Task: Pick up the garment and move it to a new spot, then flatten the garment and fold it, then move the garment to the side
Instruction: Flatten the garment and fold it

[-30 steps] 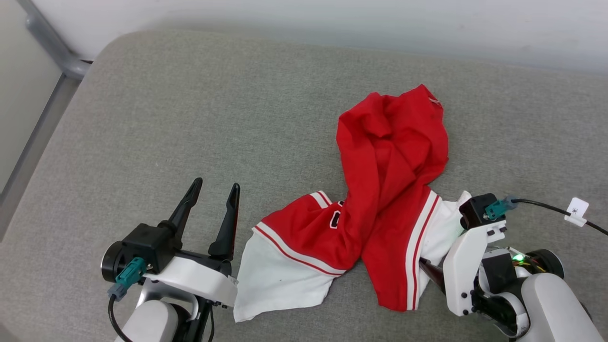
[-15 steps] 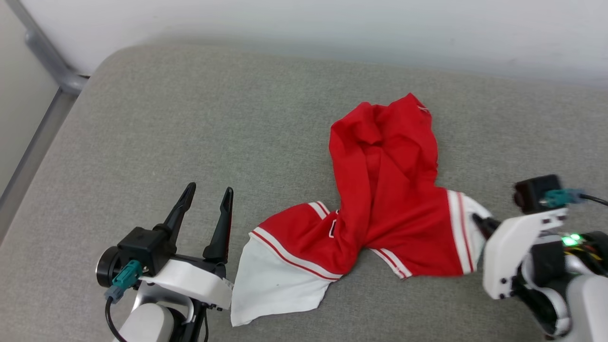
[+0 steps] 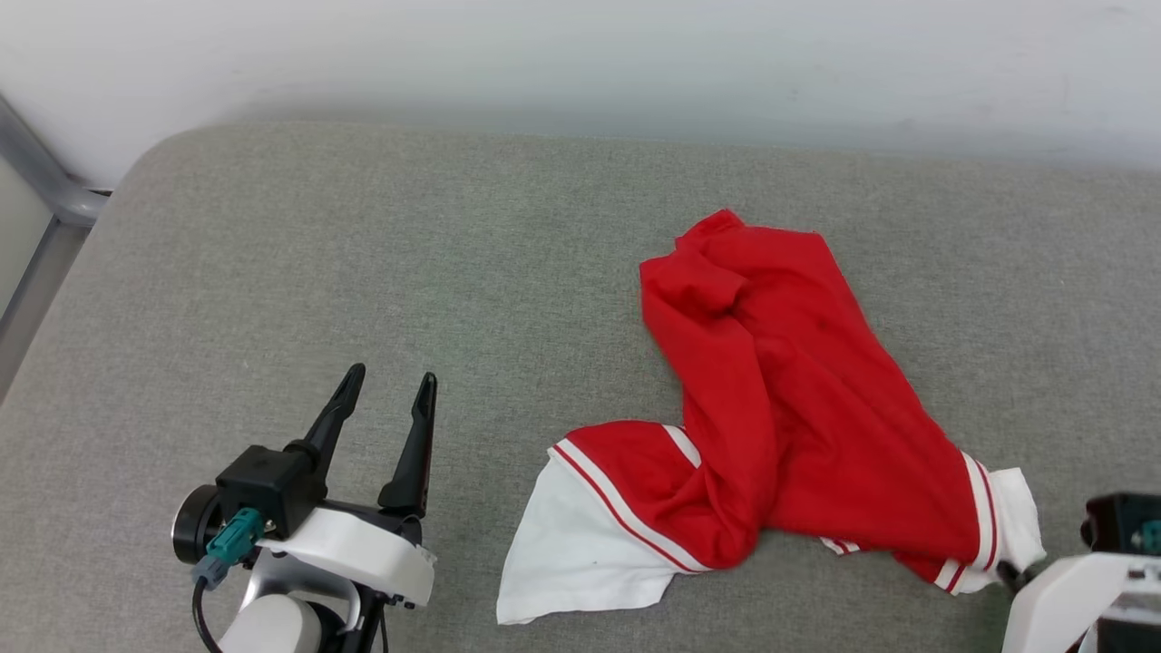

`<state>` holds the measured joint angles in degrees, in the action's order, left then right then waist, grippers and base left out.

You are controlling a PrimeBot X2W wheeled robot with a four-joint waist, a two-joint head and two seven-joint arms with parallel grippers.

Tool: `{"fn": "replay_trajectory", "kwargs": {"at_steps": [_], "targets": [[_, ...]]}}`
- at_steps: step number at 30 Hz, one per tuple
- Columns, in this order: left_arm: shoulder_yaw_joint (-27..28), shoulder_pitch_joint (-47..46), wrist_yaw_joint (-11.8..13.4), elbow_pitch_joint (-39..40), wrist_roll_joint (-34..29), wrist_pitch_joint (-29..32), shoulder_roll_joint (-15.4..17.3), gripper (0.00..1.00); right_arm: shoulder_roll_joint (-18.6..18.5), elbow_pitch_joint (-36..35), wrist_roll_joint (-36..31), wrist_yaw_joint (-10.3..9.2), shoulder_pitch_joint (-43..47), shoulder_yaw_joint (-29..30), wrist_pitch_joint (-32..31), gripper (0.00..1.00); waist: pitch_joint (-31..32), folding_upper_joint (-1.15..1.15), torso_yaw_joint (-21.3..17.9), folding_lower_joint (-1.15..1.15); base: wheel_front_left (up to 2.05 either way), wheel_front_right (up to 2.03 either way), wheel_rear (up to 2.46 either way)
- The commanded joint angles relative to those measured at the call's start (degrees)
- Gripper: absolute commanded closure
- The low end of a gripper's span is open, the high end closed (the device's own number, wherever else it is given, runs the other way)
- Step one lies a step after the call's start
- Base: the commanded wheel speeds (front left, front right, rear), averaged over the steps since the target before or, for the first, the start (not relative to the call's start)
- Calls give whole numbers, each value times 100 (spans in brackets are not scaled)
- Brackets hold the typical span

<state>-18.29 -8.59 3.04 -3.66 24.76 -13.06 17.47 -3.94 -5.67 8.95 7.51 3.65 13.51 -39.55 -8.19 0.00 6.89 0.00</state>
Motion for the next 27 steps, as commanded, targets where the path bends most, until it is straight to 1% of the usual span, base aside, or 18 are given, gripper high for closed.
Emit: {"fn": "replay_trajectory", "kwargs": {"at_steps": [1, 2, 3, 5, 9, 12, 17, 21, 23, 24, 27], "targets": [[-6, 67, 12, 18, 12, 14, 21, 0, 42, 176, 58, -4, 107, 23, 107, 72, 0, 0, -13, 0, 0, 0, 0], [-8, 73, 17, 17, 15, 18, 30, 0, 69, 310, 122, -4, 117, 40, 288, 29, 6, 0, -20, 0, 0, 0, 0], [-13, 82, 20, 15, 21, 25, 34, 0, 77, 400, 151, -4, 88, 80, 516, 0, 14, 0, -23, 0, 0, 0, 0], [-28, 118, 22, -1, 35, 36, 46, 0, 99, 601, 240, -4, 93, 114, 977, 0, 53, 0, -20, 0, 0, 0, 0], [-44, 187, 43, -26, 51, 61, 70, 0, 106, 891, 577, -3, 137, 208, 2088, 0, 156, 0, -2, 0, 0, 0, 0], [-38, 285, 75, -40, 59, 70, 100, 0, 108, 1032, 602, -3, 184, 226, 2832, 0, 264, 0, -8, 0, 0, 0, 0], [-19, 457, 160, -19, 78, 106, 134, 0, 108, 1023, 333, -3, 141, 118, 3864, 0, 442, 0, -37, 0, 0, 0, 0], [-1, 588, 253, 0, 82, 126, 168, 0, 109, 865, 72, -4, 153, -116, 4357, 0, 601, 0, -53, 0, 0, 0, 0], [0, 640, 296, -2, 73, 152, 184, 0, 109, 762, 16, -4, 199, -267, 4475, 0, 670, 0, -61, 0, 0, 0, 0], [-1, 704, 345, -8, 42, 166, 213, 0, 109, 572, 3, -4, 289, -454, 4508, 0, 749, 0, -78, 0, 0, 0, 0], [-33, 679, 359, 6, 3, 184, 261, 0, 109, 288, 18, -4, 388, -626, 4479, 0, 788, 0, -94, 0, 0, 0, 0]]}}
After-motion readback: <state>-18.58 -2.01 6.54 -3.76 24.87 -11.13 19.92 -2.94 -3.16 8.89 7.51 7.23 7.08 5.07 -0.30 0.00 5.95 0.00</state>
